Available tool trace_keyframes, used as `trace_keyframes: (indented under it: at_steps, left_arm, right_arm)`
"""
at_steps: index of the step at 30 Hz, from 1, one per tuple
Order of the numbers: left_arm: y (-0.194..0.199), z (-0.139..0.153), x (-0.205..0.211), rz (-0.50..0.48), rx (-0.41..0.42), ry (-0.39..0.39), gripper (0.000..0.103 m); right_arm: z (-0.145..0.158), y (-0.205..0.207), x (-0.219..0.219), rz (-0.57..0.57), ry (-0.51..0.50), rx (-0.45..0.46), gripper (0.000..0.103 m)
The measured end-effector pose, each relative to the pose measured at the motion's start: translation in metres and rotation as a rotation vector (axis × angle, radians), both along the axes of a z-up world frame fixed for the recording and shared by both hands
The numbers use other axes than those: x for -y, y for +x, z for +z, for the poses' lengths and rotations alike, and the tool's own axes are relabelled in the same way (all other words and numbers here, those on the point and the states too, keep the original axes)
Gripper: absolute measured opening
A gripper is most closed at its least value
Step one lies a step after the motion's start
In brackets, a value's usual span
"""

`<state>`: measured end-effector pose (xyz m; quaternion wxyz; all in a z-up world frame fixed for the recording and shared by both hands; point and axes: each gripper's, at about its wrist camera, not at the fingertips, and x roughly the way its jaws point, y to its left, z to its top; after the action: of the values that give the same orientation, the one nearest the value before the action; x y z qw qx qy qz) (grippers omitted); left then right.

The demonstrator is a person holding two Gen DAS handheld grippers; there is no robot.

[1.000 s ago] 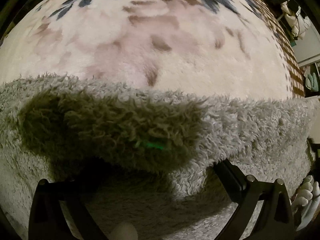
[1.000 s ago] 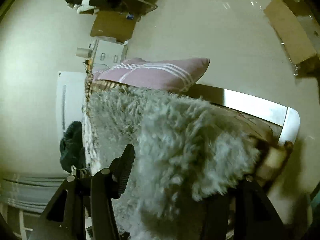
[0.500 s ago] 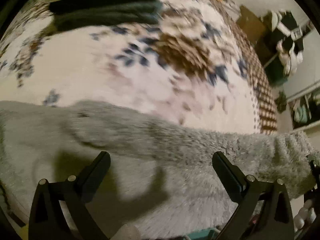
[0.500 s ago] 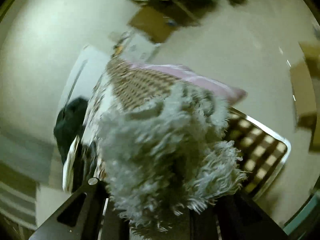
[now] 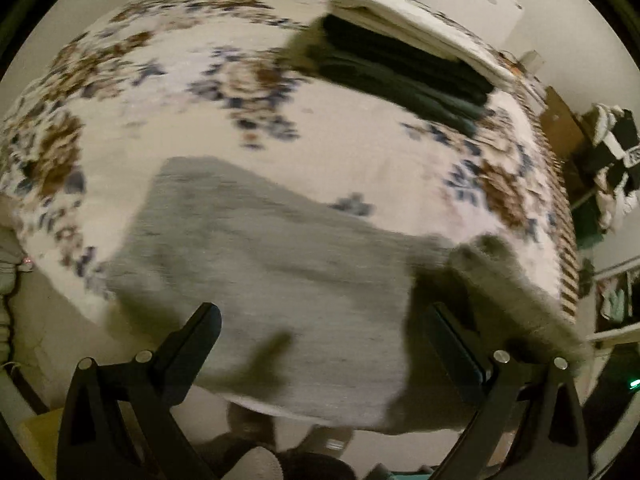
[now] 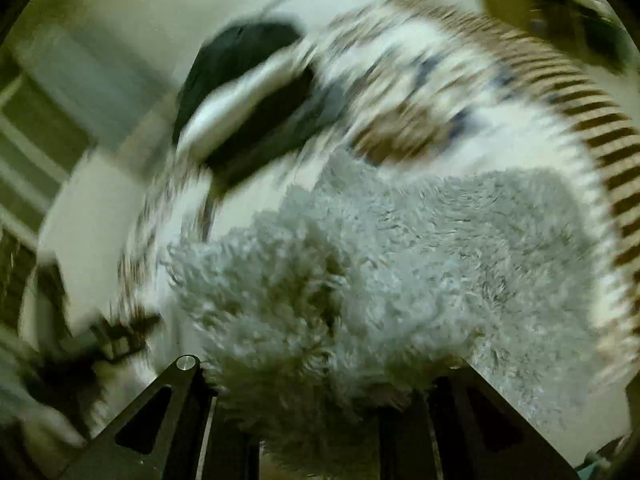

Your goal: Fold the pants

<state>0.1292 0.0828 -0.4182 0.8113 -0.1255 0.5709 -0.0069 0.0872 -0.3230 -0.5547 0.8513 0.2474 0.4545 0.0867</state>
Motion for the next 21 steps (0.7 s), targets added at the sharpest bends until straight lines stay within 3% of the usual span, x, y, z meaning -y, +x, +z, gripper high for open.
trace_keyframes:
  at_steps: [3,5,6,7,9,13,16,21]
  left_arm:
    - [0.0,-0.008,-0.024,0.015,-0.014,0.006,0.103]
    - [0.002,-0.012,-0.032,0.018,-0.022,-0.016,0.103]
    - [0.003,-0.012,-0.033,0.015,-0.02,-0.029,0.103]
    - [0.005,-0.011,-0.032,0.009,-0.016,-0.041,0.103]
    - [0.011,-0.009,-0.024,-0.018,-0.001,-0.066,0.103]
    - [0.025,-0.007,0.012,-0.117,0.01,-0.102,0.103]
    - [0.035,-0.015,0.05,-0.219,0.002,-0.109,0.103]
    - [0.052,-0.056,0.11,-0.356,-0.05,-0.071,0.103]
  right_arm:
    - [-0.045,0.015,-0.067,0.137,-0.111,-0.074,0.017]
    - [-0.072,0.022,-0.093,0.194,-0.168,-0.156,0.023]
    - [-0.079,0.021,-0.102,0.213,-0.17,-0.2,0.035]
    - [-0.083,0.022,-0.106,0.231,-0.161,-0.228,0.065]
    - [-0.074,0.017,-0.112,0.29,-0.09,-0.243,0.102]
    - [-0.049,-0.009,-0.096,0.313,-0.048,-0.252,0.103]
    - [-0.032,-0.017,-0.061,0.222,-0.002,-0.285,0.103]
    - [-0.007,-0.028,0.015,-0.006,-0.068,-0.325,0.103]
